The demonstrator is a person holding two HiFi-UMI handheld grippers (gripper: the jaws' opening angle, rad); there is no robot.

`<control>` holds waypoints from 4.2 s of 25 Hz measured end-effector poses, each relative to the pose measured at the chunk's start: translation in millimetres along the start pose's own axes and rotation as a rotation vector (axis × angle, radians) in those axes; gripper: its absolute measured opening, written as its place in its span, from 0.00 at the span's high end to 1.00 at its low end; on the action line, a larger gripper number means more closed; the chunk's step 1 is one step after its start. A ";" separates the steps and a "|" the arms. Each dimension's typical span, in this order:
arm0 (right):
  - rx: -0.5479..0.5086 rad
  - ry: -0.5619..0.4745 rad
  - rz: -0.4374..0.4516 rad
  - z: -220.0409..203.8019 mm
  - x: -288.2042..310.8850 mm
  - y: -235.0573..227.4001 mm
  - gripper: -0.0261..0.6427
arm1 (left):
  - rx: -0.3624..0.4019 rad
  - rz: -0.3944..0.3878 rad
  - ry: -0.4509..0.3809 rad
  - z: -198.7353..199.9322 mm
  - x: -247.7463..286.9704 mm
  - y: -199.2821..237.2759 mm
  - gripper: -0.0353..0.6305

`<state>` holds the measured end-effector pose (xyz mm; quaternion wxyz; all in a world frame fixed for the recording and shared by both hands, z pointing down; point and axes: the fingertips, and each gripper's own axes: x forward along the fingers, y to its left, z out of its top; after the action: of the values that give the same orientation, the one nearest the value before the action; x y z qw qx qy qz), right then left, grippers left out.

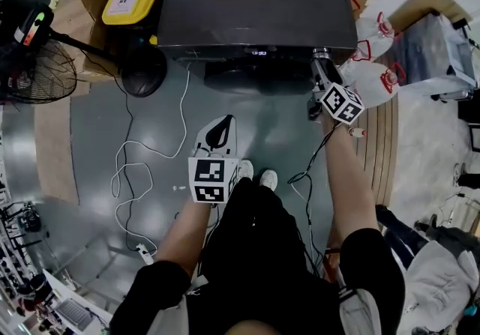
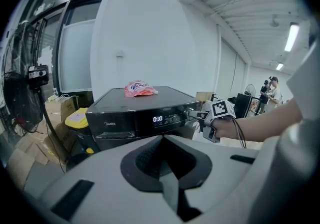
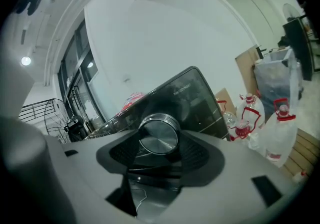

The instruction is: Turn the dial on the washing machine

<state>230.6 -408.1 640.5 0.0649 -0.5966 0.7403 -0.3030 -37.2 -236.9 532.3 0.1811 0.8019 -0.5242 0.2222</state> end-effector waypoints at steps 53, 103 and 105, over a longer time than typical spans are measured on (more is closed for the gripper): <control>1.220 -0.270 0.238 -13.1 -0.2 -17.7 0.57 | 0.017 -0.010 0.029 -0.2 16.6 9.4 0.93; 0.882 0.010 0.389 18.5 -87.4 90.1 0.96 | 0.077 -0.040 -0.047 51.9 3.0 -29.3 0.93; 0.662 -0.013 0.339 40.6 -110.0 102.0 0.96 | 0.076 -0.044 -0.067 61.4 -6.0 -32.6 0.93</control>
<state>193.8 -311.1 524.8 0.3083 -0.4143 0.6901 -0.5071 0.9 -251.9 475.8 0.1376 0.8266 -0.5034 0.2107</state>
